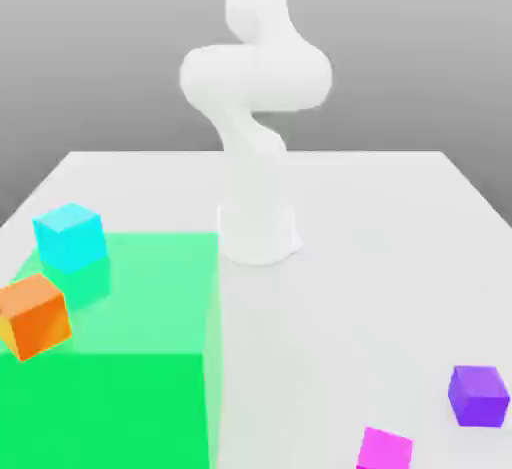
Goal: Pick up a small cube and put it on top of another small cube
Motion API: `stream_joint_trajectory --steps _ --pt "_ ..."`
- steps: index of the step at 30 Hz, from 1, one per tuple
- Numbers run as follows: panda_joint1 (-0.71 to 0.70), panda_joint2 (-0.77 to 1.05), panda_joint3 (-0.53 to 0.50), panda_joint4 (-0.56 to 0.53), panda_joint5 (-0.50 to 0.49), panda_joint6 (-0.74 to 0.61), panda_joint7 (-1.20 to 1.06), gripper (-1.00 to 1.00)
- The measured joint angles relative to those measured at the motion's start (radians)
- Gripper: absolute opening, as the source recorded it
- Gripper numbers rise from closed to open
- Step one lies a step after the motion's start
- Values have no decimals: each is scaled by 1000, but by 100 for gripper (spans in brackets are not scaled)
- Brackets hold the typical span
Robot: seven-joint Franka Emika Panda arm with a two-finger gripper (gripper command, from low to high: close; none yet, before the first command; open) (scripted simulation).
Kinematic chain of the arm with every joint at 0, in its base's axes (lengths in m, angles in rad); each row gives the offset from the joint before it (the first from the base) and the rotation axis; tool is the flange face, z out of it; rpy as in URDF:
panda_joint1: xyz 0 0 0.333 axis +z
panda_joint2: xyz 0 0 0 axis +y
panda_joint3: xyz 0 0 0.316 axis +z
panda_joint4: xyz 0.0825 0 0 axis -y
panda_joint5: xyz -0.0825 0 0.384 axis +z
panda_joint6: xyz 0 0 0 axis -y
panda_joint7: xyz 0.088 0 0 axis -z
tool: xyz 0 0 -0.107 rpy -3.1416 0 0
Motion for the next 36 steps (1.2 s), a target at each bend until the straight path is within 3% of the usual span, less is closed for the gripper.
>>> stream_joint_trajectory --steps 8,17,26,31,32,36 --pt "177 297 -10 -29 56 105 -296 0" --pt "319 623 47 -62 85 221 -597 0" --pt "433 945 98 -96 -41 341 -788 0" --pt "466 1126 78 -73 -96 466 -786 0" --pt "470 1153 74 -68 -100 488 -784 -100" --pt "470 1153 74 -68 -101 486 -783 -100"
